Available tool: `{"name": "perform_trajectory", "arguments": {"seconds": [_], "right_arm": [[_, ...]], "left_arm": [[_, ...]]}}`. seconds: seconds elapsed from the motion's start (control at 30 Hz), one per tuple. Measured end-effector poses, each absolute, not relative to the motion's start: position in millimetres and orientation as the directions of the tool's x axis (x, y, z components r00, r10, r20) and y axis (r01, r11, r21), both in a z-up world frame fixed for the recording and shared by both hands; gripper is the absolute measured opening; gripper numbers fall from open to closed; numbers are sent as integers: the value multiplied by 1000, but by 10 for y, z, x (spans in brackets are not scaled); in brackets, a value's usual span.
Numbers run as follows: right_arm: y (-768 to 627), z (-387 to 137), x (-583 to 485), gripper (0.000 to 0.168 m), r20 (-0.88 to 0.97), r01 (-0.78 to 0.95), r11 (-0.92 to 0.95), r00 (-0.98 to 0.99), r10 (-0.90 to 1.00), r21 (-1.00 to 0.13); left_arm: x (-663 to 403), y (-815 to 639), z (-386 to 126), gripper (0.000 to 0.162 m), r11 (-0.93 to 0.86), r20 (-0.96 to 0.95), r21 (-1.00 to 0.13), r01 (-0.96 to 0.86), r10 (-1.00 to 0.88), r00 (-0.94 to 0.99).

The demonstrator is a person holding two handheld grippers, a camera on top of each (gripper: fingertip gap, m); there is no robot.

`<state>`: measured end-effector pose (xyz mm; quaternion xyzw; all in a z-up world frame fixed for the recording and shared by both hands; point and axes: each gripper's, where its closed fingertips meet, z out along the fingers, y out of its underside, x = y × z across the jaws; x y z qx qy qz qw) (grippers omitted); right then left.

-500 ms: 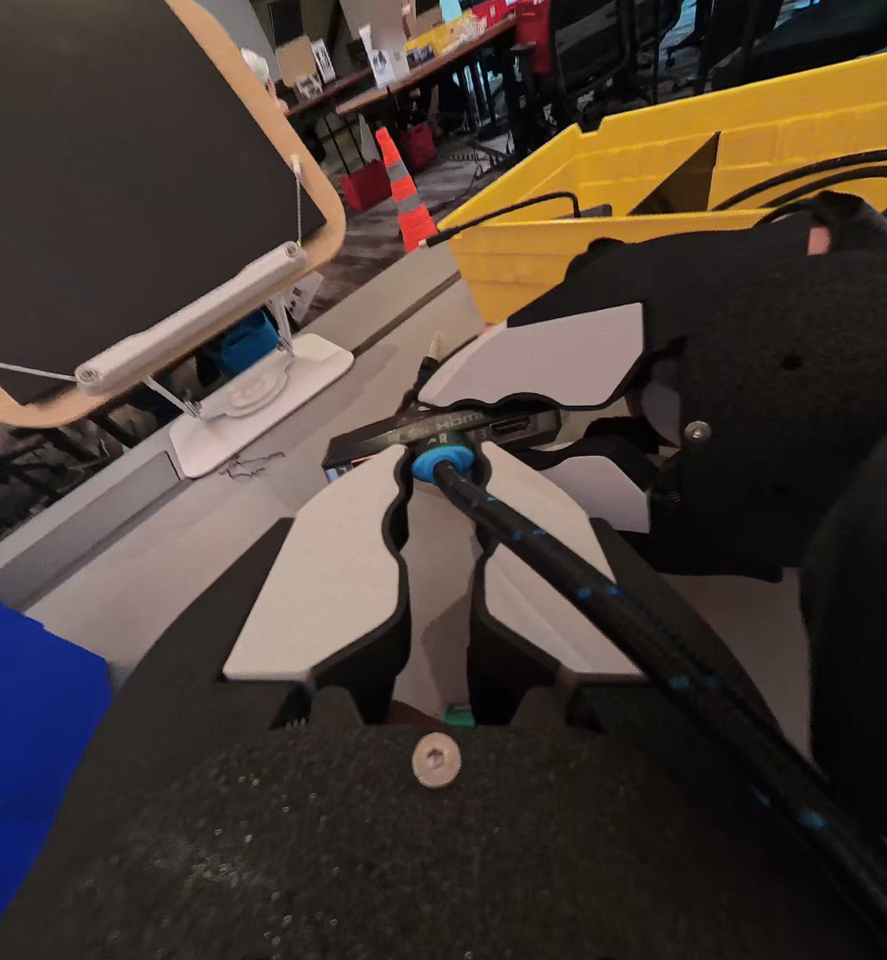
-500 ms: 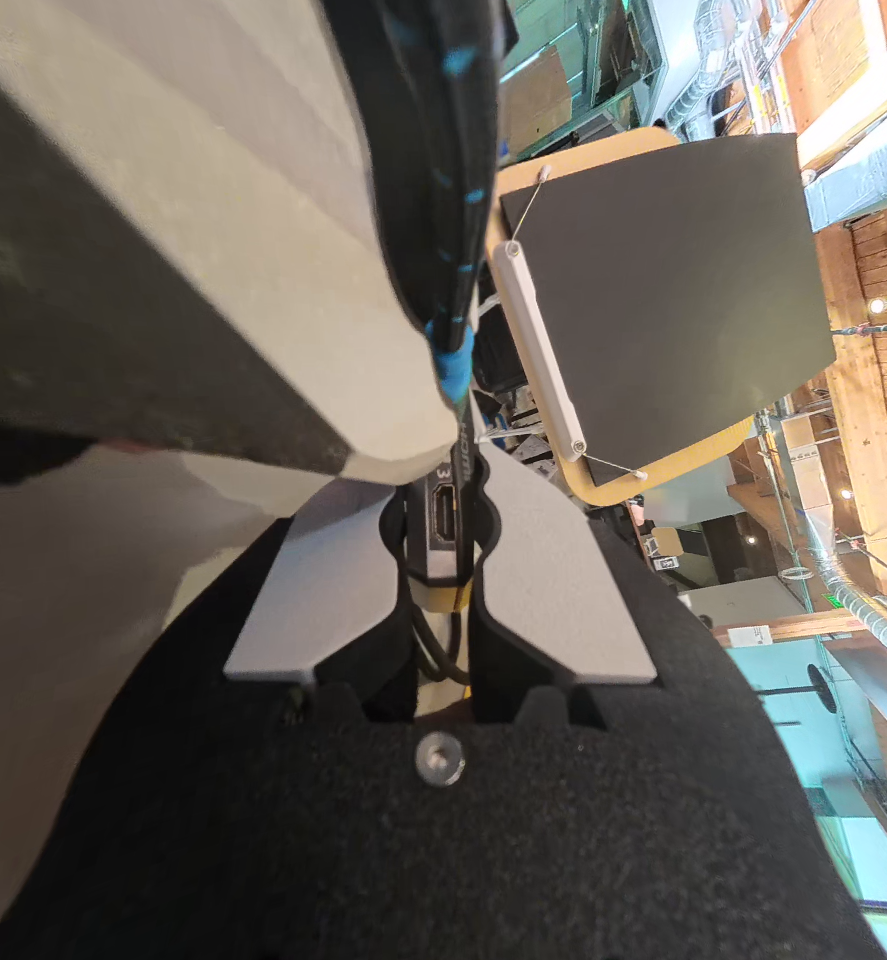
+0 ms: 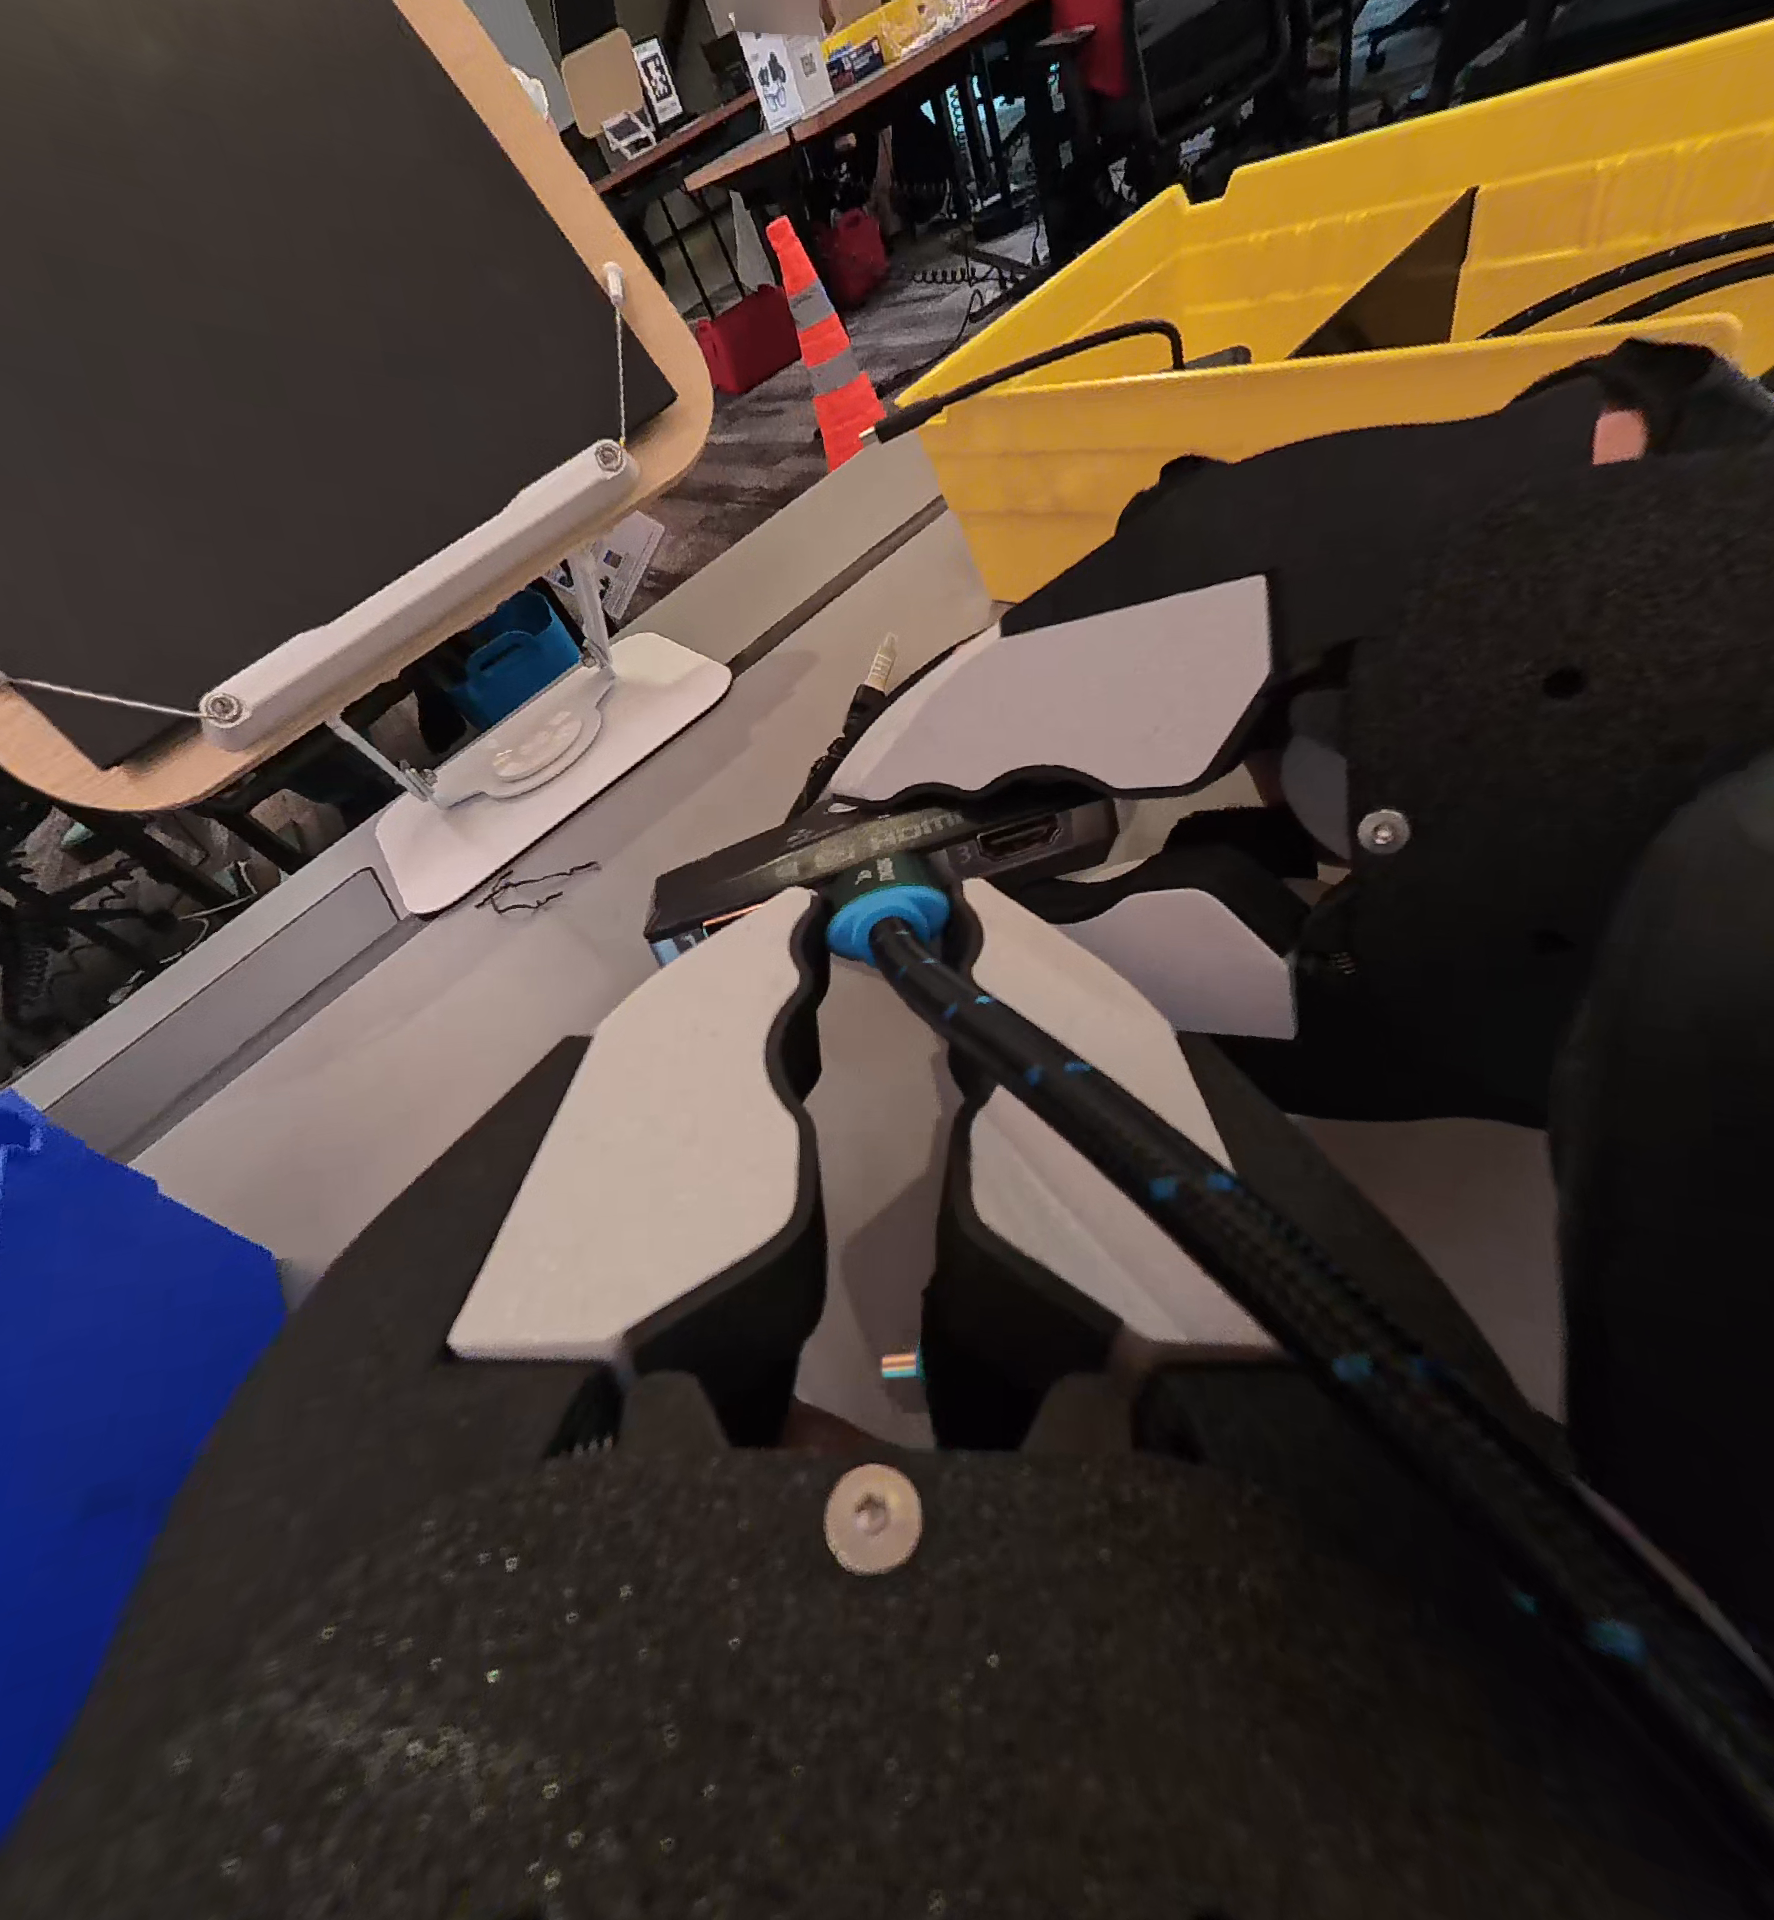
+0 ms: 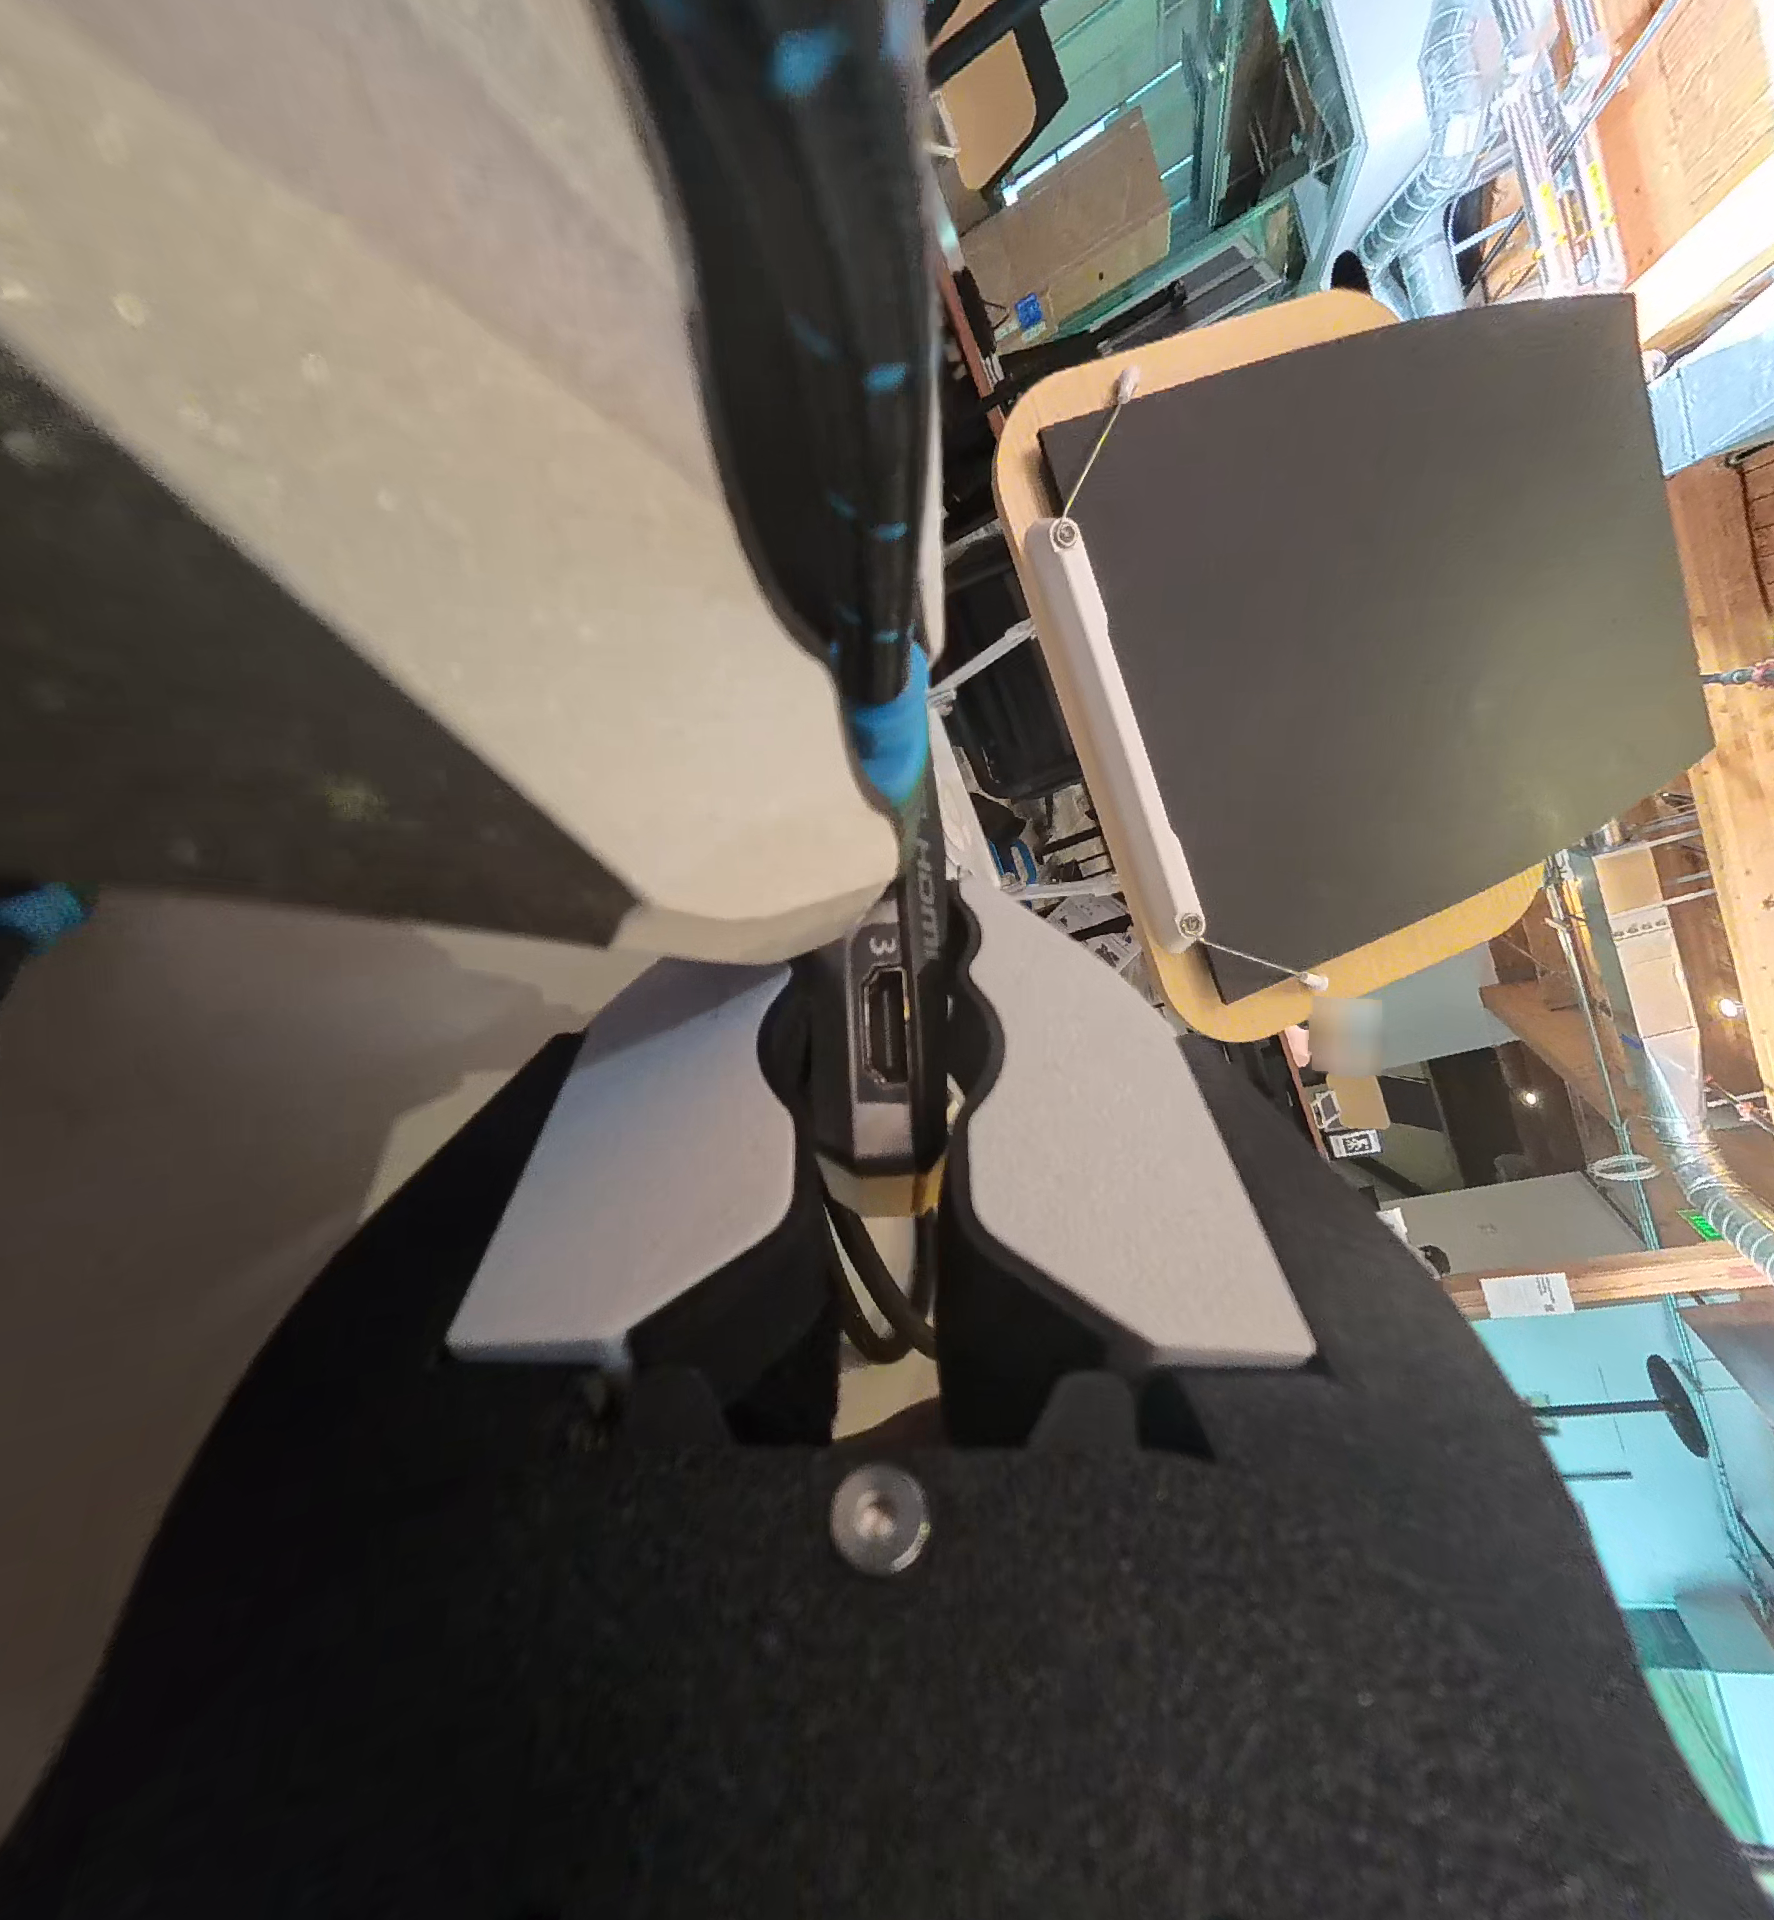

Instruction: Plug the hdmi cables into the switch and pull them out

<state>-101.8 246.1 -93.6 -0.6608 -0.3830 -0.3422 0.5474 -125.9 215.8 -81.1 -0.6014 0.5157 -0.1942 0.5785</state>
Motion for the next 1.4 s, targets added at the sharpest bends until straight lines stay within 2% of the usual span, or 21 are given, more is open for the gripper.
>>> {"name": "perform_trajectory", "arguments": {"seconds": [0.07, 0.13, 0.2, 0.3, 0.43, 0.53, 0.6, 0.63, 0.7, 0.8, 0.9, 1.0, 1.07, 1.2, 1.27, 1.33, 1.4], "right_arm": [[2509, -996, -882, 21, 857, 863, -180, 497, 137, -472], [2577, -1012, -570, 22, 808, 807, -230, 577, 117, -543], [2535, -834, -511, 22, 788, 790, -164, 609, 92, -591], [2531, -838, -474, 22, 774, 779, -182, 623, 115, -600], [2512, -862, -534, 22, 802, 813, -141, 581, 141, -565], [2495, -940, -659, 21, 839, 863, -78, 504, 204, -500], [2456, -1046, -719, 21, 881, 912, -37, 404, 247, -408], [2441, -1082, -720, 21, 884, 918, -37, 391, 255, -395], [2399, -1121, -730, 21, 866, 907, -27, 409, 287, -419], [2381, -966, -612, 22, 834, 871, -51, 483, 267, -488], [2357, -555, -463, 22, 785, 805, -37, 587, 200, -592], [2265, 57, -302, 22, 742, 745, 17, 661, 113, -667], [2172, 528, -154, 21, 723, 722, 50, 687, 73, -690], [1920, 1493, 275, 21, 611, 604, 111, 790, 47, -789], [1775, 1912, 527, 22, 529, 516, 157, 848, 48, -842], [1686, 2193, 799, 21, 451, 436, 159, 890, 74, -886], [1699, 2268, 1093, 21, 389, 382, 81, 914, 111, -921]], "left_arm": [[-1264, 2028, -700, 20, 228, -340, -918, -325, -874, 348], [-1337, 2043, -701, 20, 251, -382, -900, -356, -846, 371], [-1421, 2197, -846, 20, 176, -338, -906, -386, -848, 407], [-1483, 2377, -896, 20, 88, -280, -908, -409, -855, 437], [-1596, 2554, -1144, 20, -71, -214, -840, -539, -868, 447], [-1781, 2479, -1355, 38, -198, -126, -726, -659, -903, 410], [-1940, 2401, -1425, 45, -240, -75, -639, -731, -926, 370], [-2010, 2397, -1405, 45, -248, -68, -620, -745, -928, 366], [-2138, 2412, -1339, 46, -260, -70, -587, -767, -927, 368], [-2220, 2450, -1163, 43, -250, -122, -627, -738, -904, 410], [-2160, 2301, -999, 39, -199, -139, -739, -644, -890, 434], [-2088, 2058, -824, 33, -79, -163, -884, -461, -872, 461], [-2136, 1928, -806, 23, -40, -160, -931, -364, -850, 501], [-2246, 1800, -1093, 22, -220, 4, -907, -359, -857, 516], [-2304, 1860, -1106, 25, -238, 20, -908, -344, -846, 533], [-2350, 1924, -1086, 25, -224, 5, -914, -339, -840, 542], [-2375, 1941, -1084, 25, -225, 10, -916, -333, -841, 541]]}}
